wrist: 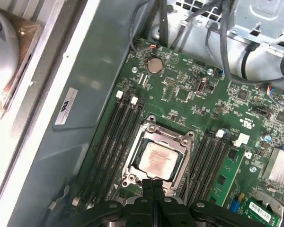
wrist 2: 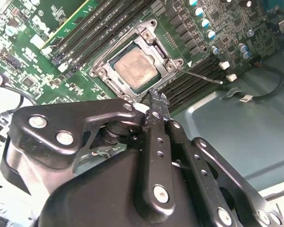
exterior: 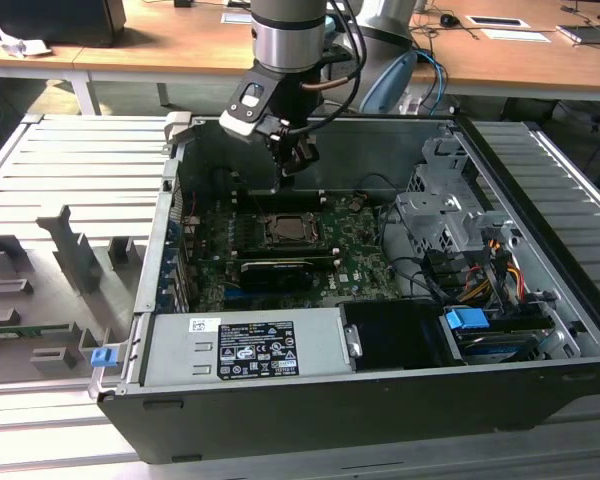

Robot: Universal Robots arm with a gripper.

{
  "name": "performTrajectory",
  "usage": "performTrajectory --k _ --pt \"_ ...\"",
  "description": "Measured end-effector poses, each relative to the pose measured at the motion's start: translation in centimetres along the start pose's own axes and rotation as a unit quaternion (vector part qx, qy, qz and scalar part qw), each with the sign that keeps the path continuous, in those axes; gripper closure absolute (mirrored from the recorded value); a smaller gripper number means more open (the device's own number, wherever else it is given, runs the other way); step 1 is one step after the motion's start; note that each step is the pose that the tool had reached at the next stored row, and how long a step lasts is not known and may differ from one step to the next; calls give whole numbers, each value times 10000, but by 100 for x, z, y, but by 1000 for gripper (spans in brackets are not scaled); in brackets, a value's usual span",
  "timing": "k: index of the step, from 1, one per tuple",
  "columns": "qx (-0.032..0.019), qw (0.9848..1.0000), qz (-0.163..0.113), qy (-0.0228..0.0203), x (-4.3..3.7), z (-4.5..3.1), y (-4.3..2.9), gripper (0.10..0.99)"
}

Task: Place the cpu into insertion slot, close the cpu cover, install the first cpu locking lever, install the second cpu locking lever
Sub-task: 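Install the first cpu locking lever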

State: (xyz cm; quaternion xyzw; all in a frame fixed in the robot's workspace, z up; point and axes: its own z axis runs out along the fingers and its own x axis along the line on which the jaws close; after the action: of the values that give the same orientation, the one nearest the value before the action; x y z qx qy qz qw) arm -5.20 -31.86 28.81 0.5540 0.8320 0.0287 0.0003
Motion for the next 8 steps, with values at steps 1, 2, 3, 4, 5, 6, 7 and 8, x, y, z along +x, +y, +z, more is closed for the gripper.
performTrajectory --k 1,2,3,4,5,6,7,8 --pt "1 10000 -43 2 0 0 0 980" --pt "4 9999 -131 6 0 0 0 980" --pt "6 9998 -193 9 0 0 0 980" --pt "8 9997 -231 11 0 0 0 980" --pt "9 9996 -280 13 0 0 0 980" --pt "11 9994 -354 17 0 0 0 980" --pt "13 9992 -402 19 0 0 0 980" --pt "14 9990 -446 21 0 0 0 980"
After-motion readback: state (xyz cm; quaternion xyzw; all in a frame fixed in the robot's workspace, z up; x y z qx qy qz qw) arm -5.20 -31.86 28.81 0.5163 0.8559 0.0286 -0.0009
